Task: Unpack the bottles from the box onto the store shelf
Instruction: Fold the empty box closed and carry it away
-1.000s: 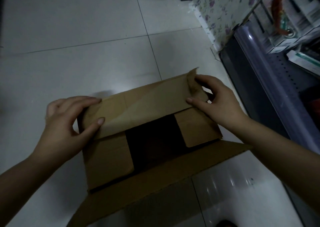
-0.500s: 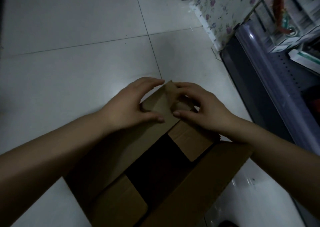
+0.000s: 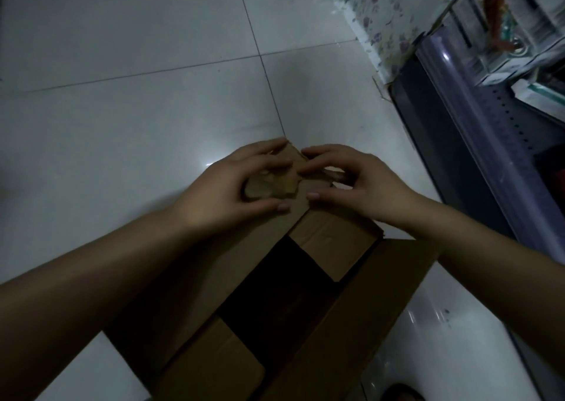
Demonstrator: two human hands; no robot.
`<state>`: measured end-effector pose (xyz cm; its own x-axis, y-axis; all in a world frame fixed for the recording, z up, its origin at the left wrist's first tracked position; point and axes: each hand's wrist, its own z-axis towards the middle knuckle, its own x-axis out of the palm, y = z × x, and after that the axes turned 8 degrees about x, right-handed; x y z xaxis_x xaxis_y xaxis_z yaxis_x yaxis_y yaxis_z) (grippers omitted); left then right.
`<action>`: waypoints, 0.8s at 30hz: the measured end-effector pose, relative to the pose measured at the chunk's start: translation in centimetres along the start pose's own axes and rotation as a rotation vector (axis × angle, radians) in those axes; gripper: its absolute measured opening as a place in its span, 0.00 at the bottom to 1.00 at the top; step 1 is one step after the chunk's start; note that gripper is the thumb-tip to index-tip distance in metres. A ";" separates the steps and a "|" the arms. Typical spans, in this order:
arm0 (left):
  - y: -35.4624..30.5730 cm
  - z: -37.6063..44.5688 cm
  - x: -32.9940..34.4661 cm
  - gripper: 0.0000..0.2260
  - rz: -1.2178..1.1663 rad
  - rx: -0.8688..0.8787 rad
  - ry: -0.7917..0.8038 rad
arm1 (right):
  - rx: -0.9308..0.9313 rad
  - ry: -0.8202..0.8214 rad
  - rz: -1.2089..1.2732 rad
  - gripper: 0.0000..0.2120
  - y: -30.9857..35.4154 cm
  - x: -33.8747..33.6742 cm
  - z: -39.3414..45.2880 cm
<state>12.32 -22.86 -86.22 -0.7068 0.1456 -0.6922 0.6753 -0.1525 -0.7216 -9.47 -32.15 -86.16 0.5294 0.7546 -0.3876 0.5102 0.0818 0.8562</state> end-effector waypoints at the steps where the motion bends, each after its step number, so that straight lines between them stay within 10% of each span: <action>1: 0.1 -0.5 -0.2 0.29 0.041 -0.022 -0.007 | 0.029 0.012 0.069 0.13 0.0 -0.4 -0.2; 14: -0.6 -2.8 2.0 0.25 -0.029 -0.349 -0.509 | 0.176 -0.206 0.352 0.14 -2.1 -0.5 -1.0; 24: -1.7 -5.2 4.0 0.27 0.001 -0.216 -0.459 | 0.199 -0.253 0.318 0.15 -1.6 0.7 -0.8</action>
<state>9.48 -16.92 -87.81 -0.6934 -0.3063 -0.6522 0.6696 0.0604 -0.7402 -10.44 -31.22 -87.49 0.8173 0.5374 -0.2079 0.4022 -0.2738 0.8736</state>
